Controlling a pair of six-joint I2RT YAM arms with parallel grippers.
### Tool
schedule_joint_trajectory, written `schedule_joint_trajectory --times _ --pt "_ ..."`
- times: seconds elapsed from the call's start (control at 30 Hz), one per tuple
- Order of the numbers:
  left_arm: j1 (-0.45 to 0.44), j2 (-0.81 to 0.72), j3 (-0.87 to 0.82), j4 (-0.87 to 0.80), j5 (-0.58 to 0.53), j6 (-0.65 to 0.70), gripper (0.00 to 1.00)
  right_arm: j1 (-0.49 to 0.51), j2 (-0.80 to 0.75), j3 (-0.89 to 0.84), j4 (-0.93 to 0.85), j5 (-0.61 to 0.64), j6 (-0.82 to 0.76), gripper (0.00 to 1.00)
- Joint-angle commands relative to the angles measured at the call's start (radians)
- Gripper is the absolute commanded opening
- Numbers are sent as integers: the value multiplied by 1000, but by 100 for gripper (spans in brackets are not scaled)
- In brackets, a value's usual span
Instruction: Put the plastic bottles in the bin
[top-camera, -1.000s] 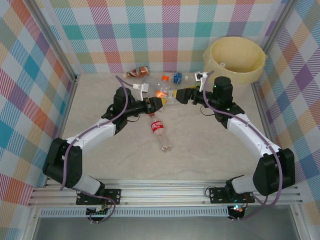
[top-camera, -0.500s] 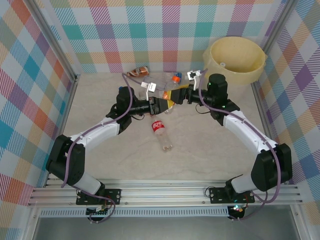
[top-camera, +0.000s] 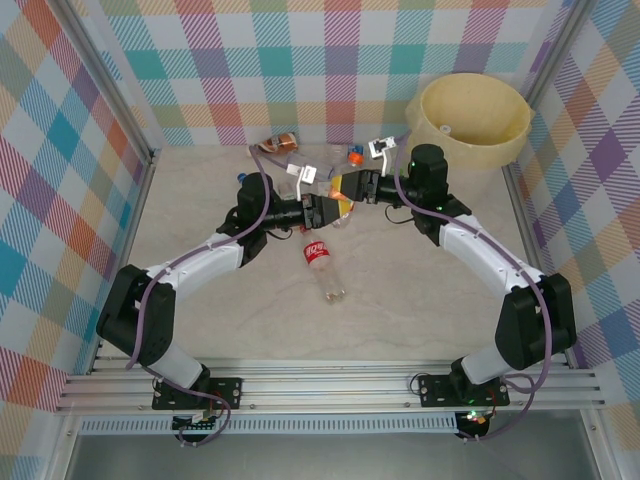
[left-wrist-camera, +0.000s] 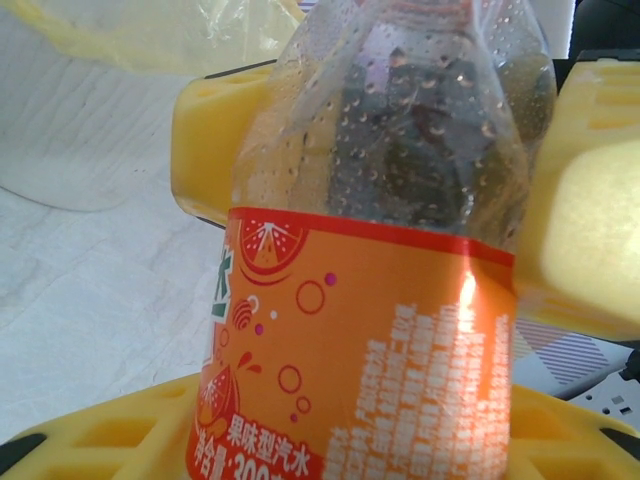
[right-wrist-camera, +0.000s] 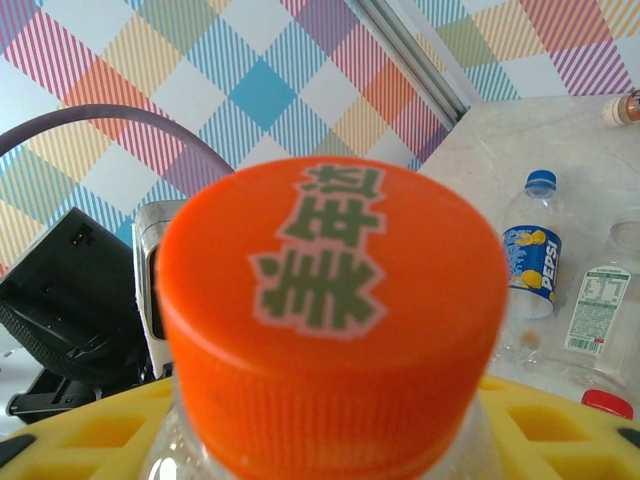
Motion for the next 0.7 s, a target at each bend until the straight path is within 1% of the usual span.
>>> schedule_joint_trajectory --times 0.0,0.07,0.17,0.23,0.27,0.4,0.53,0.6,0.67 --pt "-17 5 32 30 0 1 53 1 -27 19 -11 36 -43 52" --pt "-17 5 31 23 -9 1 59 0 -38 19 -34 65 -63 50" --pt "-17 7 49 -57 -47 16 82 0 -52 30 -89 109 -97 48" --pt "-16 8 54 -80 -46 22 96 -2 -62 41 -138 147 -134 48" --pt "-16 6 52 -76 -41 20 100 -3 -68 47 -164 175 -153 48" --pt "-15 -12 48 -88 -32 39 100 -15 -83 81 -280 293 -211 48" --pt "-14 -49 35 -154 -87 96 100 -32 -104 98 -346 377 -240 47" --pt "-13 -67 29 -204 -150 122 100 -41 -114 109 -384 432 -251 47" --pt "-11 -83 27 -276 -274 139 100 -50 -122 127 -424 478 -257 46"
